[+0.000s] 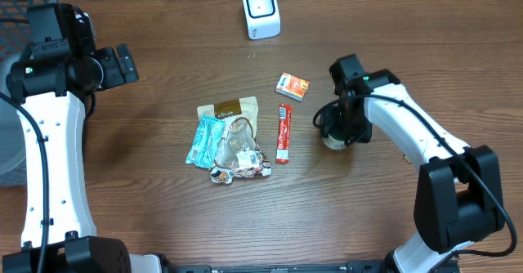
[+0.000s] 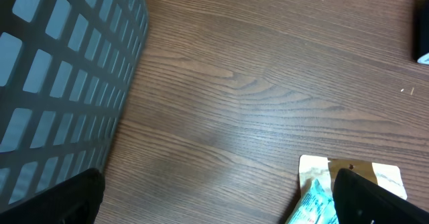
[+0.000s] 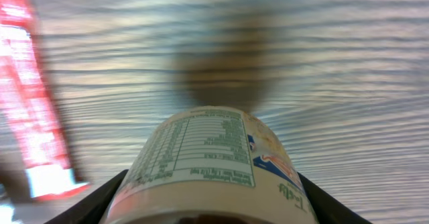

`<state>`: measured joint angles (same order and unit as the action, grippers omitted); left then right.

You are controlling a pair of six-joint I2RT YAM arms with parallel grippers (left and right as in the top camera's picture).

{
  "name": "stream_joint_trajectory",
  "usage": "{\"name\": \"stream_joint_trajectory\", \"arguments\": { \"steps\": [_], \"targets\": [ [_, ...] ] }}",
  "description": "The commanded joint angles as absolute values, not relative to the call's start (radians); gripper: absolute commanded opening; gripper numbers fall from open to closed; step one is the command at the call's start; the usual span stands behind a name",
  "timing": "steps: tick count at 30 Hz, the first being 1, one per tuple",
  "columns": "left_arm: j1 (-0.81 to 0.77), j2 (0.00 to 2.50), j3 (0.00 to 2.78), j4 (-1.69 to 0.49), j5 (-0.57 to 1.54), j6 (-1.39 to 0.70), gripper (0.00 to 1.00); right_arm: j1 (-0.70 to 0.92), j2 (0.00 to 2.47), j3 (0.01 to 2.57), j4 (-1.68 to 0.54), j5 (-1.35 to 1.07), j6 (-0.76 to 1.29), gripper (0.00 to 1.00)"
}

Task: Scan the item barcode
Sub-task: 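Lift the jar and tilt it, turning its label outward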

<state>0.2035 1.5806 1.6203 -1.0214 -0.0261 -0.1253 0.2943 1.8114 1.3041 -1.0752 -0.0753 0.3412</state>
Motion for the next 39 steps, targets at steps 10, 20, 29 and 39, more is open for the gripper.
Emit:
{"name": "stream_joint_trajectory", "arguments": {
  "steps": [10,20,29,39],
  "targets": [
    [0.202,1.588,1.631,-1.02,-0.018,-0.138,1.0,0.293,1.807,1.337,-1.256,-0.549,0.347,0.54],
    [0.202,1.588,1.631,-1.02,-0.018,-0.138,1.0,0.293,1.807,1.337,-1.375,-0.667,0.347,0.54],
    [0.202,1.588,1.631,-1.02,-0.018,-0.138,1.0,0.293,1.807,1.337,-1.402,-0.813,0.348,0.41],
    [0.202,1.588,1.631,-1.02,-0.018,-0.138,1.0,0.293,1.807,1.337,-1.417,-0.814,0.412,0.4]
  ]
}}
